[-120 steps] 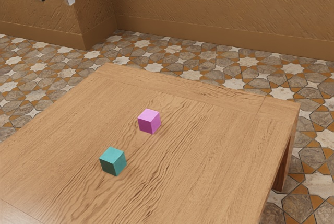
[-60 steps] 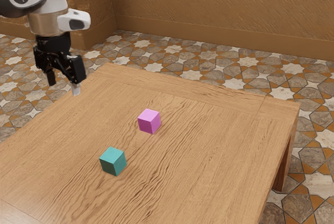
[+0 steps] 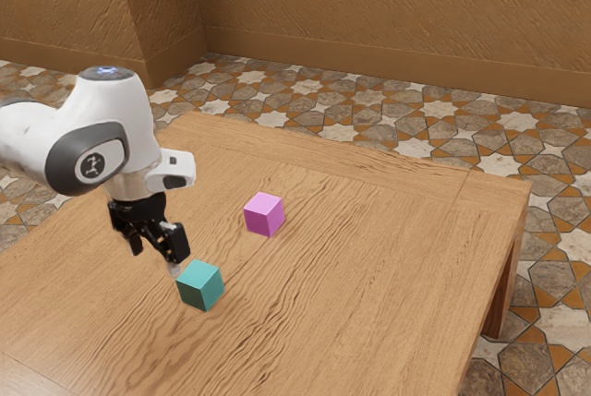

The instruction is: Pick up the blue block with one arm, and put the blue block on the pink block with one arm

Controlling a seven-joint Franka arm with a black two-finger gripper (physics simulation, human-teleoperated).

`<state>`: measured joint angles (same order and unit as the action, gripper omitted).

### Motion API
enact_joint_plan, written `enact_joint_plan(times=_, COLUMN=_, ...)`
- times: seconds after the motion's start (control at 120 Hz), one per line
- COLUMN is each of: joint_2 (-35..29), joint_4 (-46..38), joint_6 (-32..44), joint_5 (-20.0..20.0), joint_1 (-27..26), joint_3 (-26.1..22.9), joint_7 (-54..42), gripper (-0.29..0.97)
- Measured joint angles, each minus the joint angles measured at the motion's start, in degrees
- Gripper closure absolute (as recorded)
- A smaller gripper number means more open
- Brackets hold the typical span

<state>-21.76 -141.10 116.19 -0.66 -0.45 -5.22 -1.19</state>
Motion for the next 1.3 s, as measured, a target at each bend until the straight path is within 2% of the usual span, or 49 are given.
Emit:
enact_joint_plan(times=0.225, joint_2=5.96, joint_4=-1.81, joint_6=7.71, joint_5=-0.27, joint_1=0.01, joint_3=-0.22, joint_7=-0.07, gripper=0.0)
enact_joint_plan(times=0.417, joint_2=10.26, joint_4=0.85, joint_6=11.18, joint_5=-0.22, joint_1=0.09, joint_3=0.28, joint_7=-0.17, gripper=0.0)
enact_joint_plan(times=1.3, joint_2=22.28, joint_4=6.26, joint_6=15.04, joint_5=0.21, joint_1=0.33, joint_3=3.28, joint_7=-0.53, gripper=0.0)
